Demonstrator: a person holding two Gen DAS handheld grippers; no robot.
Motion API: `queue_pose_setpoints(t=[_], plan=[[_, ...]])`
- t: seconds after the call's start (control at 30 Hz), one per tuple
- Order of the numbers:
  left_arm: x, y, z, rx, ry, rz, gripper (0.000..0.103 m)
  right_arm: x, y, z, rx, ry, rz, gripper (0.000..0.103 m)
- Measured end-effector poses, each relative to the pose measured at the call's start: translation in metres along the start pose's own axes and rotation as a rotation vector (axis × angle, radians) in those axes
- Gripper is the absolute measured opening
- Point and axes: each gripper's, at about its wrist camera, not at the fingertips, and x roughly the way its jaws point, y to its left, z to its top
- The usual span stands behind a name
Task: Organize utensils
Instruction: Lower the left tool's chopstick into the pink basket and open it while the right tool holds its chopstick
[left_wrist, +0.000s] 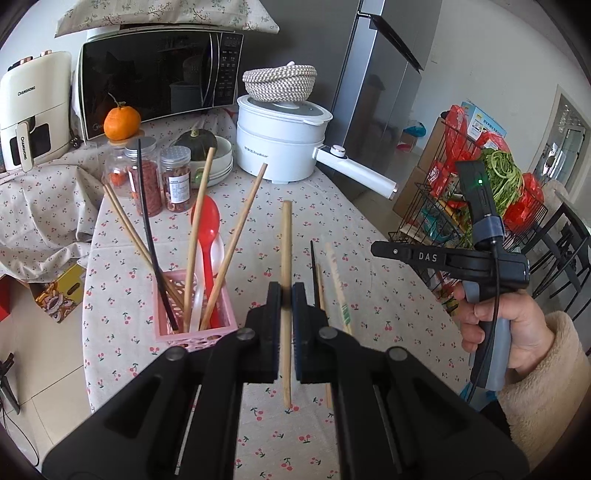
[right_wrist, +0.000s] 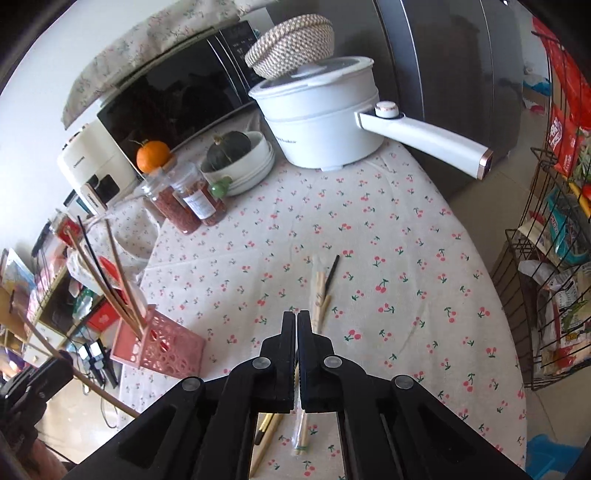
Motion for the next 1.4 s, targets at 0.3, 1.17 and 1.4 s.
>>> queue_pose_setpoints(t=[0.3,1.17,1.4], plan=[[-0.007,-0.002,-0.001,0.006,-0.022,-0.006,0.006,-0.016,0.002,0.012,-0.009,-0.013,0.059,0.003],[0.011,0.007,-0.006,-0.009,0.062,-0.014,0.006,0.153,-0.019,-0.002,-0.022,0.339,-0.145,0.009],[0.012,0.007,-0.009,-0.011,0.066,-0.008,0.006,0.134,-0.029,-0.011,-0.083,0.349,-0.183,0.009]])
